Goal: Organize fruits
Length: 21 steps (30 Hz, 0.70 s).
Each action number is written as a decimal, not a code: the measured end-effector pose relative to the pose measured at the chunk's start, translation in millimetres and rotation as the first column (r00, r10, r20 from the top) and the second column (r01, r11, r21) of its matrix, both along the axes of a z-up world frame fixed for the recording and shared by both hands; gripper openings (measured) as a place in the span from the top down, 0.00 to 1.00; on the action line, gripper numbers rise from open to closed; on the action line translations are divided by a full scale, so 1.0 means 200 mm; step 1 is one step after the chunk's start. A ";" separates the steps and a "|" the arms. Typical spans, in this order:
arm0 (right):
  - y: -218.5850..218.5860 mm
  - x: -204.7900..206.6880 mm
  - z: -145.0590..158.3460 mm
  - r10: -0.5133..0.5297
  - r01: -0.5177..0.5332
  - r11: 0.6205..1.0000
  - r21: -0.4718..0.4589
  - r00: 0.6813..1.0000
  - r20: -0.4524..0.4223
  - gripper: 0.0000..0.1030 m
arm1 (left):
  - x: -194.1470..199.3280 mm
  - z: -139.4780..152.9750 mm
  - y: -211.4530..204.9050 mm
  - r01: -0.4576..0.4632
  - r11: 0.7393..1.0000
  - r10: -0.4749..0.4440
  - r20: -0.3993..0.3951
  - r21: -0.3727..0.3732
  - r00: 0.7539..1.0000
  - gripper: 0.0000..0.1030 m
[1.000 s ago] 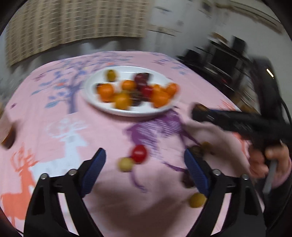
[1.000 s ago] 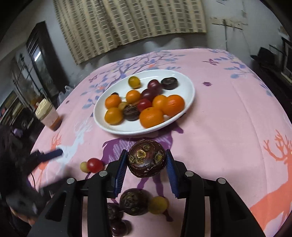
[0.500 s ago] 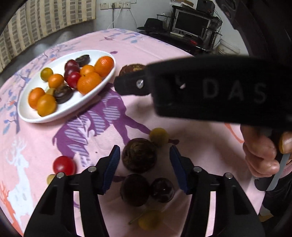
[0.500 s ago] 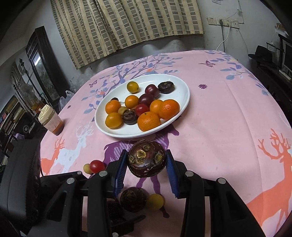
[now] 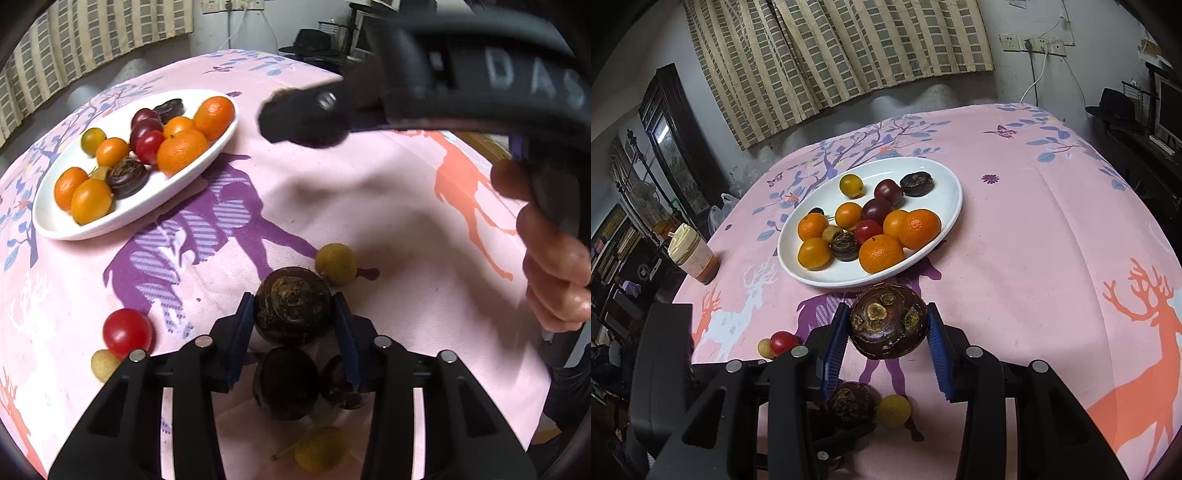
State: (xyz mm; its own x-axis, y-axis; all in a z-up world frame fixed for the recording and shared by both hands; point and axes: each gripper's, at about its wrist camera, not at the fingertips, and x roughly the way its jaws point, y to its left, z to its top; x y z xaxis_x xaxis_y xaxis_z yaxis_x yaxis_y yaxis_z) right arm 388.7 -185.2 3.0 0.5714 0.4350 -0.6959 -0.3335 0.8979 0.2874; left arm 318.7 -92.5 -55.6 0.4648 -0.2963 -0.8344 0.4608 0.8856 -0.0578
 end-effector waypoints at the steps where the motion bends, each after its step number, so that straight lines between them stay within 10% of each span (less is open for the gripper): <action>1: 0.00 0.00 0.00 0.002 -0.002 1.000 0.003 1.000 -0.005 0.59 | 0.00 0.01 0.01 -0.012 1.000 0.012 0.005 -0.009 1.000 0.59; 9: 0.02 0.02 -0.03 0.039 -0.039 0.998 0.047 0.999 0.020 0.59 | 0.03 0.24 0.35 -0.145 0.974 0.153 0.037 -0.176 0.987 0.59; 16: 0.19 0.32 0.06 0.002 -0.001 1.000 -0.007 0.990 0.144 0.59 | 0.54 0.39 0.49 -0.288 0.943 0.310 0.121 -0.167 0.943 0.58; 18: 0.22 0.41 0.07 -0.001 0.001 1.000 0.001 0.986 0.164 0.43 | 0.67 0.38 0.53 -0.370 0.917 0.390 0.131 -0.153 0.912 0.33; 21: 0.26 0.45 0.05 -0.029 0.038 0.998 -0.049 0.984 0.174 0.41 | 0.71 0.38 0.61 -0.486 0.866 0.499 0.146 -0.116 0.854 0.24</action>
State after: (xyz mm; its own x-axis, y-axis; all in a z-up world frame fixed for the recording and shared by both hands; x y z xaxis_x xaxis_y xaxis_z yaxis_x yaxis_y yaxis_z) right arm 478.7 -133.0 12.7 0.6989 0.3796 -0.6062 -0.3437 0.9215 0.1808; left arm 460.3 30.1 19.8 0.6951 -0.0488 -0.7172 -0.0257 0.9954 -0.0926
